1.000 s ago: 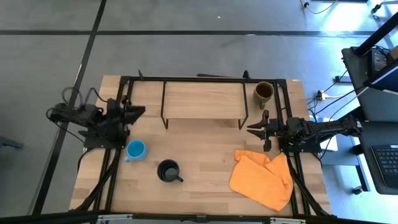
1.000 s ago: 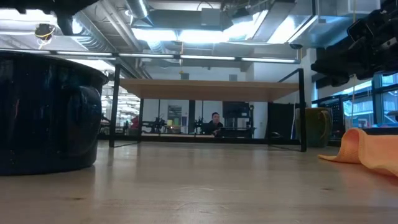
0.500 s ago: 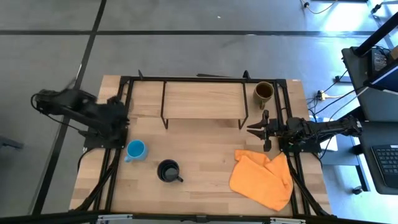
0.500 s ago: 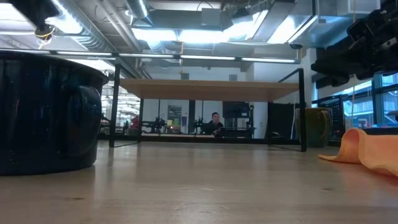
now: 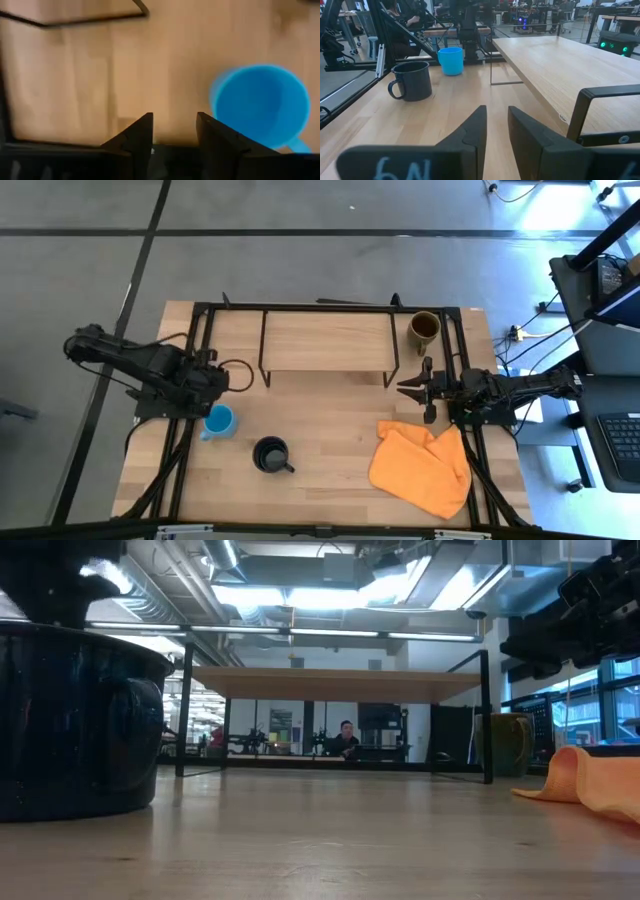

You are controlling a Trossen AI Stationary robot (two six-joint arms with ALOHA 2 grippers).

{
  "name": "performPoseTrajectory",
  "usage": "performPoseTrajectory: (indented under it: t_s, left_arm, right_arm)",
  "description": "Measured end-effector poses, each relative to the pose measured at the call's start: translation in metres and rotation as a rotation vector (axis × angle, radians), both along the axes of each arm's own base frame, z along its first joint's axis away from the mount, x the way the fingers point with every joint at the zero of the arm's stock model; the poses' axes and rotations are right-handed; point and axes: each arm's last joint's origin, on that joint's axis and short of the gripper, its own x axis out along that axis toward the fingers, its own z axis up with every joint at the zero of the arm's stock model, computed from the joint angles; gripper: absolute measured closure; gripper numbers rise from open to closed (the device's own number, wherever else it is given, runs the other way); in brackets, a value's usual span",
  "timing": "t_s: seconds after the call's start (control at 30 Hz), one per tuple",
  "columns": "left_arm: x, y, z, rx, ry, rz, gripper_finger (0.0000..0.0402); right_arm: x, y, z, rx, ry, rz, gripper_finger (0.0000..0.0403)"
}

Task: Stack small to large cups/mugs on shelf
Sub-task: Put the light blue mug on the shelf

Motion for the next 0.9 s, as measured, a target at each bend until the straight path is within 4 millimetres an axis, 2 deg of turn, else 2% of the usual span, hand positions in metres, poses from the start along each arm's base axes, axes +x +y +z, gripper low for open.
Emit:
performPoseTrajectory:
  t_s: [0.23,0.47,0.73,0.9]
  left_arm:
    - [0.004,-0.004,-0.002,-0.109,-0.062,-0.020,0.0238]
    - [0.000,-0.012,-0.032,-0.140,0.030,-0.004,0.0235]
    - [0.002,-0.019,-0.042,-0.166,-0.014,-0.004,0.0235]
    - [0.000,-0.018,-0.056,-0.139,0.013,0.048,0.0236]
  right_arm:
    - [0.000,0.000,0.000,-0.001,0.000,0.000,0.0322]
    - [0.000,0.000,0.000,0.000,0.000,0.000,0.0322]
    - [0.000,0.000,0.000,-0.001,0.000,0.000,0.0322]
    - [0.000,0.000,0.000,-0.001,0.000,0.000,0.0322]
